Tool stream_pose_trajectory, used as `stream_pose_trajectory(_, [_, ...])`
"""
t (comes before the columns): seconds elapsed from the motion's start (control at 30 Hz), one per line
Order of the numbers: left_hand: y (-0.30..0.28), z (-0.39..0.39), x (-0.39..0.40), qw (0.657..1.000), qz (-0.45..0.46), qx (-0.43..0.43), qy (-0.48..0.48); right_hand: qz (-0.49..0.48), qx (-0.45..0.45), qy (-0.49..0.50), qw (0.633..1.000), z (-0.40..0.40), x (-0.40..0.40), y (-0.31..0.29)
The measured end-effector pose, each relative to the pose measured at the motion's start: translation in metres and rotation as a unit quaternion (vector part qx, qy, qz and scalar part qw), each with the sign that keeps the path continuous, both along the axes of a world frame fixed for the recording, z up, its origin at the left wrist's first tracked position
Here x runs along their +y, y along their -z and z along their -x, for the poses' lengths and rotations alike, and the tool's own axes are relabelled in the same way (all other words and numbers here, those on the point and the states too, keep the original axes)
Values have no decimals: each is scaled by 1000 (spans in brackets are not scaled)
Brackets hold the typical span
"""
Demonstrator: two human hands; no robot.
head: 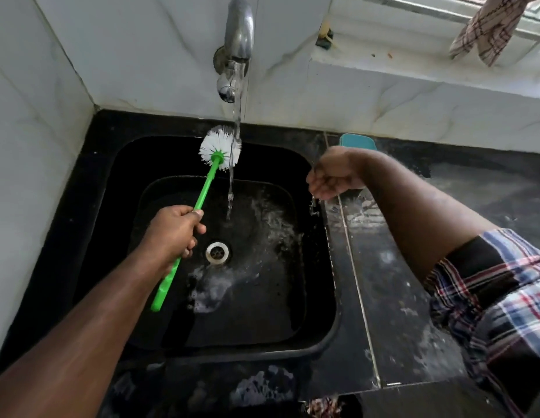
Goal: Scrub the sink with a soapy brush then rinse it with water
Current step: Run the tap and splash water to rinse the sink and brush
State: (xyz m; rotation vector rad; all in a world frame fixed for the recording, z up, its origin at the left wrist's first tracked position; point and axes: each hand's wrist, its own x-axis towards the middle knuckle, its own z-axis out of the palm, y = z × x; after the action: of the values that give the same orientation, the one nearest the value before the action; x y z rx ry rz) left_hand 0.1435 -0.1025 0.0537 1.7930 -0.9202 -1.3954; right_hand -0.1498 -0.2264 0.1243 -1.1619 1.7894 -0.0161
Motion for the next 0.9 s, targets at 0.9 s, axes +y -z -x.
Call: stream_pose_trajectory(0.9, [6, -9, 12, 1000, -2, 4, -10, -48, -687, 403, 603, -137, 11, 22])
